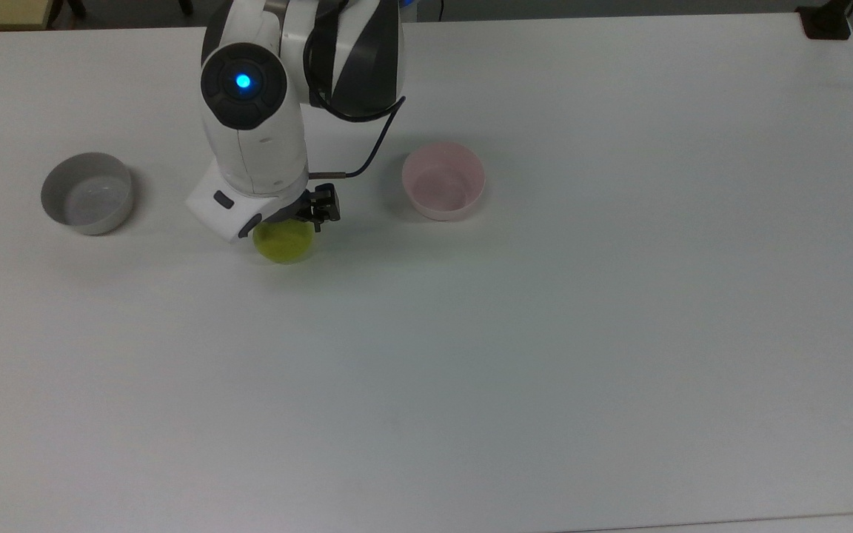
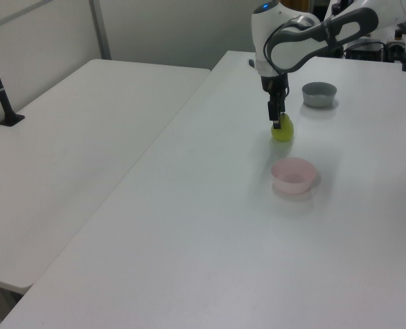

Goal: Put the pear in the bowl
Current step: 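Close the gripper on the green pear and lift it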

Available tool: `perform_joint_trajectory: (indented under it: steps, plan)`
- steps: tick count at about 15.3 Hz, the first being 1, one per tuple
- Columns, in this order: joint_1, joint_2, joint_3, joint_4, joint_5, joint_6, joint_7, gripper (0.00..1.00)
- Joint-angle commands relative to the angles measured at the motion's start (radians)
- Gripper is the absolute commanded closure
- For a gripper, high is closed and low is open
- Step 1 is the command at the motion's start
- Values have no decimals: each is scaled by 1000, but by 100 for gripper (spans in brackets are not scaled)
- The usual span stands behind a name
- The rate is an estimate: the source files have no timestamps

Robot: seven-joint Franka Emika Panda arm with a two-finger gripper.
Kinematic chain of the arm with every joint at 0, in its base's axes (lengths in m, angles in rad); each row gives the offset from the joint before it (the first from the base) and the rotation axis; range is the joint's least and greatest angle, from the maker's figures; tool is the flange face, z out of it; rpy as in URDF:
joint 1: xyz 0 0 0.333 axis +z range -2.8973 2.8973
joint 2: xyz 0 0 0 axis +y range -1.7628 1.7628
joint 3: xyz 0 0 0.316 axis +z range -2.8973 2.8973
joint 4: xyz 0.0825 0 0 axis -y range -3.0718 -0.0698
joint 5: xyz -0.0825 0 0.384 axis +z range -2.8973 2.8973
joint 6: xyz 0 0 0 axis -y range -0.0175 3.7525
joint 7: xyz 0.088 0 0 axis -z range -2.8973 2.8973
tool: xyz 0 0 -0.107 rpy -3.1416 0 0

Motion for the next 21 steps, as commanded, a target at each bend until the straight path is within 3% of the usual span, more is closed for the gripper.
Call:
perform_joint_trajectory:
  steps: [1,7,8,9,12,13,21]
  plan:
    - [3,9,-4,-25,-66,25,-24,0]
    - [4,24,-4,-52,-103,25,-47,0]
    - [4,26,-4,-52,-103,27,-44,5]
    - [4,28,-3,-52,-103,27,-43,14]
    - [3,20,-3,-49,-100,24,-35,58]
    - [3,14,-3,-48,-99,14,-35,64]
    - [12,-175,0,-25,-73,-148,-35,66]
